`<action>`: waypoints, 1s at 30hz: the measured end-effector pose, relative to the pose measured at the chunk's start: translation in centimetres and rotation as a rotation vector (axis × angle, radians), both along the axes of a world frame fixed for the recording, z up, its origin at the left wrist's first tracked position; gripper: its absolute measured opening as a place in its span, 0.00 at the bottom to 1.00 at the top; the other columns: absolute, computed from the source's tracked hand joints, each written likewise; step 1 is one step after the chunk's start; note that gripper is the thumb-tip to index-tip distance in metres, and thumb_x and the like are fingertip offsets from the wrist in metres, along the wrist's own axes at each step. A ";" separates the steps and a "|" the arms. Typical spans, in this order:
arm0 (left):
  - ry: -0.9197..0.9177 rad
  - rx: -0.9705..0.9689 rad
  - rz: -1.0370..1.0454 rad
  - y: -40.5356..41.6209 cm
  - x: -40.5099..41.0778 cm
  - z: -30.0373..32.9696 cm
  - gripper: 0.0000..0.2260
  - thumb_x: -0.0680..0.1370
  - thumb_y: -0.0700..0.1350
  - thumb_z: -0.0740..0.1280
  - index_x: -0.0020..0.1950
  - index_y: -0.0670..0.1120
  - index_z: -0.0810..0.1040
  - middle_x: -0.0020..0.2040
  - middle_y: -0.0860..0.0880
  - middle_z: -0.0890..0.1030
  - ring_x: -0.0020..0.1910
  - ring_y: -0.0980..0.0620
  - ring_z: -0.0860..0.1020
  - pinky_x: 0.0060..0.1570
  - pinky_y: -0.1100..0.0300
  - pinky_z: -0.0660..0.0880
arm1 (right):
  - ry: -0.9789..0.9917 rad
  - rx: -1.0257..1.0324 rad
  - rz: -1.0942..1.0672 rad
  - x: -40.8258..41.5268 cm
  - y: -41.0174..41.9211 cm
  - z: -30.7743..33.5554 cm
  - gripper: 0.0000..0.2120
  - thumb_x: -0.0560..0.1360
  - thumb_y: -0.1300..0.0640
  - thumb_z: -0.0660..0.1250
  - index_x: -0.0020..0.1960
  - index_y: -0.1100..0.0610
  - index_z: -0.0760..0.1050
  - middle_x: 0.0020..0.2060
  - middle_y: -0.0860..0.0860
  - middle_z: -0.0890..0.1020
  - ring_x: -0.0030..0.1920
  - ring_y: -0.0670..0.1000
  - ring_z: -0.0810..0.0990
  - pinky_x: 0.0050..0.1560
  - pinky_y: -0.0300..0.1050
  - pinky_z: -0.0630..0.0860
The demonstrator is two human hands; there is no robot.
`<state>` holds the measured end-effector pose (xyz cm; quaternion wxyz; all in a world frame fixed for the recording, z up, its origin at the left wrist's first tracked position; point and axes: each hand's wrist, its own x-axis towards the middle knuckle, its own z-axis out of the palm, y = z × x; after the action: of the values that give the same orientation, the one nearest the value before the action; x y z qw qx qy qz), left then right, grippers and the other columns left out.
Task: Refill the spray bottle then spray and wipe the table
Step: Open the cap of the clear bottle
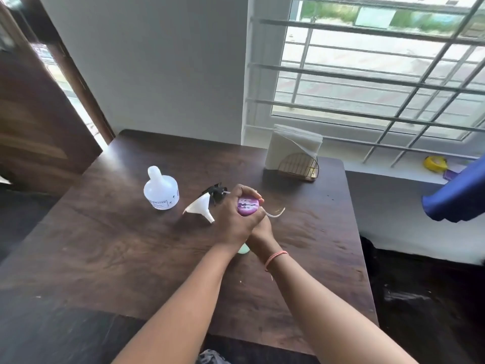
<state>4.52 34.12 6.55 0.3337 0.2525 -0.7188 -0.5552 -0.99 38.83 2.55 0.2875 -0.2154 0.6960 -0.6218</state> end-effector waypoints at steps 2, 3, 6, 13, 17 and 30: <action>0.046 -0.018 0.092 0.5 -0.4 -0.2 0.13 0.64 0.44 0.71 0.44 0.57 0.75 0.43 0.53 0.83 0.47 0.51 0.82 0.54 0.48 0.78 | -0.012 0.019 -0.027 0.3 -0.2 0.1 0.04 0.66 0.54 0.70 0.38 0.49 0.75 0.33 0.42 0.79 0.37 0.43 0.76 0.41 0.42 0.74; 0.065 -0.019 0.154 0.9 -0.6 -0.3 0.13 0.64 0.43 0.71 0.44 0.57 0.75 0.43 0.55 0.82 0.46 0.51 0.82 0.52 0.49 0.78 | -0.049 0.009 -0.045 0.5 -0.1 0.0 0.04 0.69 0.54 0.69 0.38 0.49 0.74 0.35 0.43 0.79 0.40 0.46 0.76 0.43 0.43 0.74; 0.089 -0.025 0.295 1.9 -1.1 -0.5 0.15 0.66 0.41 0.73 0.46 0.55 0.74 0.44 0.56 0.80 0.46 0.55 0.80 0.51 0.53 0.78 | -0.201 -0.018 -0.058 0.8 0.5 -0.5 0.07 0.82 0.57 0.57 0.49 0.50 0.72 0.44 0.48 0.78 0.49 0.51 0.77 0.49 0.46 0.75; 0.292 0.445 0.308 1.3 0.0 -0.4 0.13 0.69 0.55 0.75 0.47 0.51 0.76 0.48 0.46 0.79 0.47 0.52 0.79 0.53 0.55 0.77 | -0.021 -0.093 0.030 0.4 0.3 -0.2 0.17 0.68 0.64 0.75 0.57 0.60 0.78 0.47 0.50 0.85 0.45 0.41 0.82 0.46 0.35 0.76; 0.295 0.478 0.507 0.8 0.4 0.6 0.05 0.80 0.46 0.65 0.46 0.48 0.73 0.44 0.47 0.78 0.42 0.53 0.77 0.47 0.58 0.75 | -0.062 -0.105 0.038 0.3 0.1 -0.3 0.23 0.64 0.72 0.77 0.56 0.60 0.77 0.45 0.48 0.84 0.42 0.40 0.82 0.43 0.33 0.76; 0.237 0.337 0.525 -1.4 2.4 1.2 0.11 0.80 0.54 0.63 0.41 0.49 0.70 0.33 0.57 0.75 0.33 0.56 0.74 0.40 0.61 0.72 | -0.050 -0.005 0.061 0.0 0.5 -0.9 0.25 0.63 0.77 0.72 0.57 0.60 0.77 0.40 0.48 0.82 0.36 0.39 0.80 0.39 0.34 0.76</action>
<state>6.96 32.75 7.79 0.5002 0.4142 -0.4834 -0.5870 -0.99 39.35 1.69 0.3232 -0.2216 0.6801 -0.6196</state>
